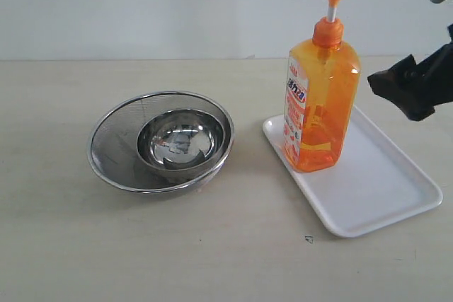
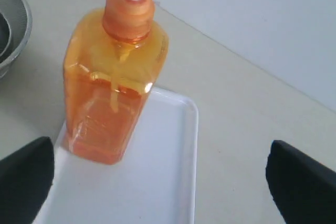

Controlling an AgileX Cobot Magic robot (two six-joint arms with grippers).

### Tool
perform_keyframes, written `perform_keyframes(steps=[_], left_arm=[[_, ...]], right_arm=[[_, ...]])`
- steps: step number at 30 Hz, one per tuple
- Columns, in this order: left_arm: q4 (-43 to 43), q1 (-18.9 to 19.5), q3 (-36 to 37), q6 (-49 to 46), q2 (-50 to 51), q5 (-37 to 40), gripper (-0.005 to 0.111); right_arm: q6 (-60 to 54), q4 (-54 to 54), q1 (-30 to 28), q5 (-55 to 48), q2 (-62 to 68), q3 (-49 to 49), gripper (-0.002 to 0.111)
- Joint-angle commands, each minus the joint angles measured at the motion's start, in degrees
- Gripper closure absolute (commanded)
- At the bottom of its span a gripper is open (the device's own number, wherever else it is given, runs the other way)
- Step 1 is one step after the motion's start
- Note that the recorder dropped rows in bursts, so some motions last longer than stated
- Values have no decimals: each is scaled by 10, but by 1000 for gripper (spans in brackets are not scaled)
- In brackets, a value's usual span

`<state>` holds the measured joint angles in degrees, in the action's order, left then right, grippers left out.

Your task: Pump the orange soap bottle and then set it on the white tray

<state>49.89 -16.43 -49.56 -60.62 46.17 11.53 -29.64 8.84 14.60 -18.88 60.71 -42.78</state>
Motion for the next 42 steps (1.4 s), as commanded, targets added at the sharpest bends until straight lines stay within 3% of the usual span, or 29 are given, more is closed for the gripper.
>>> perform_keyframes(steps=[1,7,9,11,12,14,19,25,28,33,42], left_arm=[[4,-2,2,5,-7,-6,102],[4,-2,2,5,-7,-7,102],[4,-2,2,5,-7,-7,102],[4,-2,2,5,-7,-7,102],[4,-2,2,5,-7,-6,102],[4,-2,2,5,-7,-6,102],[4,-2,2,5,-7,-3,102],[4,-2,2,5,-7,6,102],[4,-2,3,5,-7,7,102],[4,-2,12,5,-7,5,102],[7,-2,14,7,-7,7,102]], right_arm=[[27,-11,-9,-16,-6,1,3],[27,32,-9,-72,-6,1,3],[27,45,-9,-75,-6,1,9],[27,45,-9,-75,-6,1,36],[27,40,-9,-75,-6,1,68],[30,2,-9,-71,-6,1,107],[114,-113,-10,-68,18,1,107],[421,-391,-10,-39,124,1,109],[495,-437,-37,-35,165,1,109],[468,-369,-122,-20,224,1,109],[160,-61,-175,-33,319,-46,109]])
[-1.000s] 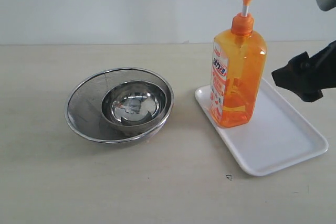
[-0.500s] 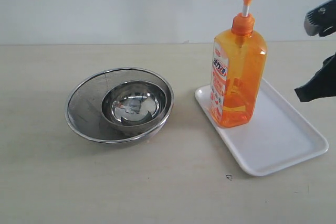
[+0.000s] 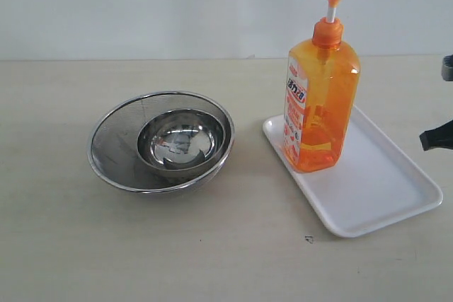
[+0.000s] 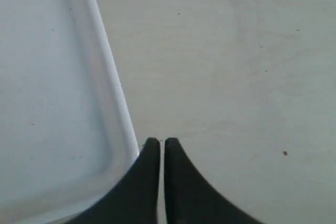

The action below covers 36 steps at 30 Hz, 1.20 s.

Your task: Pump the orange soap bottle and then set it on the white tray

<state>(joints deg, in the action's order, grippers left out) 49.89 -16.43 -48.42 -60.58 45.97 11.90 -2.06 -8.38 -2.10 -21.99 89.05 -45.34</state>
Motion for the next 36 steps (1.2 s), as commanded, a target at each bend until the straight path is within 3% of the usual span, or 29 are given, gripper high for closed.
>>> perform_keyframes(steps=[1,20,36], left_arm=[[7,-2,4,6,-5,7,102],[7,-2,8,6,-5,14,102],[7,-2,8,6,-5,12,102]], right_arm=[[-119,114,-8,2,44,-23,109],[-128,102,-8,18,156,-56,109],[-120,107,-8,-12,168,-56,109]])
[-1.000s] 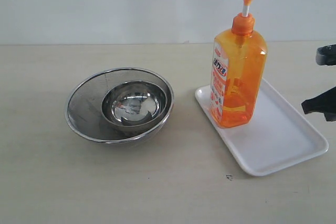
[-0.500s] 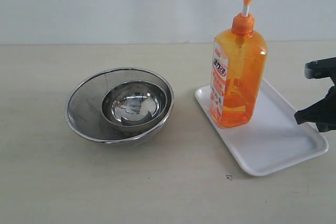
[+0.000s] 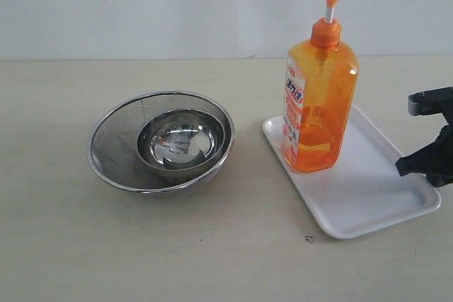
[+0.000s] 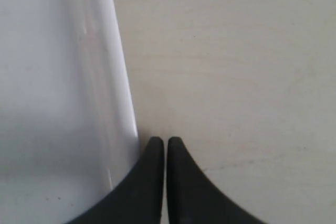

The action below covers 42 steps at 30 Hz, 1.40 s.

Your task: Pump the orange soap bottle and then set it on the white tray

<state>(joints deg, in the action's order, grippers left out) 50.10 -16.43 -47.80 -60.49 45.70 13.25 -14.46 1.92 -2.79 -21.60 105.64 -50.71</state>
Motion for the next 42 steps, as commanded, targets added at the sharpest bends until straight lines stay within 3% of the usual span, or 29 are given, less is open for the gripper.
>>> perform_keyframes(steps=[1,12,20,42], left_arm=[[4,-2,2,5,-2,-3,102],[4,-2,2,5,-2,-4,102],[4,-2,2,5,-2,-11,102],[4,-2,2,5,-2,-12,102]], right_arm=[[4,4,-1,-19,2,-3,109],[-4,20,2,-40,2,-3,109],[-22,24,35,-42,2,-3,109],[-42,52,35,-92,2,-3,109]])
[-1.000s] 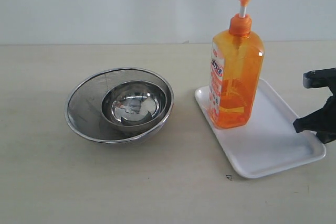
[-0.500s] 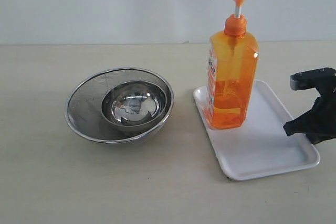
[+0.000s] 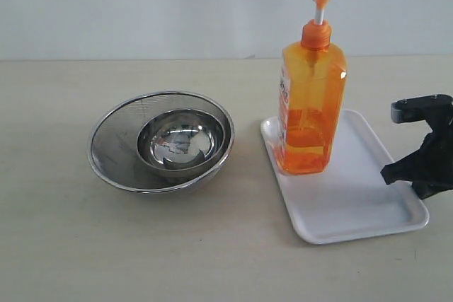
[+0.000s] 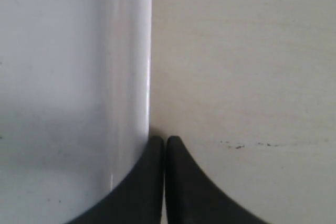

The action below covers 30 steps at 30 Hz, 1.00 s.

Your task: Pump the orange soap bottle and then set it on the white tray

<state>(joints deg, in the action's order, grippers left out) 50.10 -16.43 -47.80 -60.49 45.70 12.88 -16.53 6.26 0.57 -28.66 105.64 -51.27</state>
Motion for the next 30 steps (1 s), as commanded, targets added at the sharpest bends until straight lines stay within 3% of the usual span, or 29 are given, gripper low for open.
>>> perform_keyframes(steps=[1,12,30], left_arm=[[4,-2,2,5,-2,-10,102],[4,-2,2,5,-2,-10,102],[4,-2,2,5,-2,-11,102]], right_arm=[[-27,11,1,-25,2,3,109],[-98,51,1,-36,2,3,109],[-113,51,0,-43,2,3,109]])
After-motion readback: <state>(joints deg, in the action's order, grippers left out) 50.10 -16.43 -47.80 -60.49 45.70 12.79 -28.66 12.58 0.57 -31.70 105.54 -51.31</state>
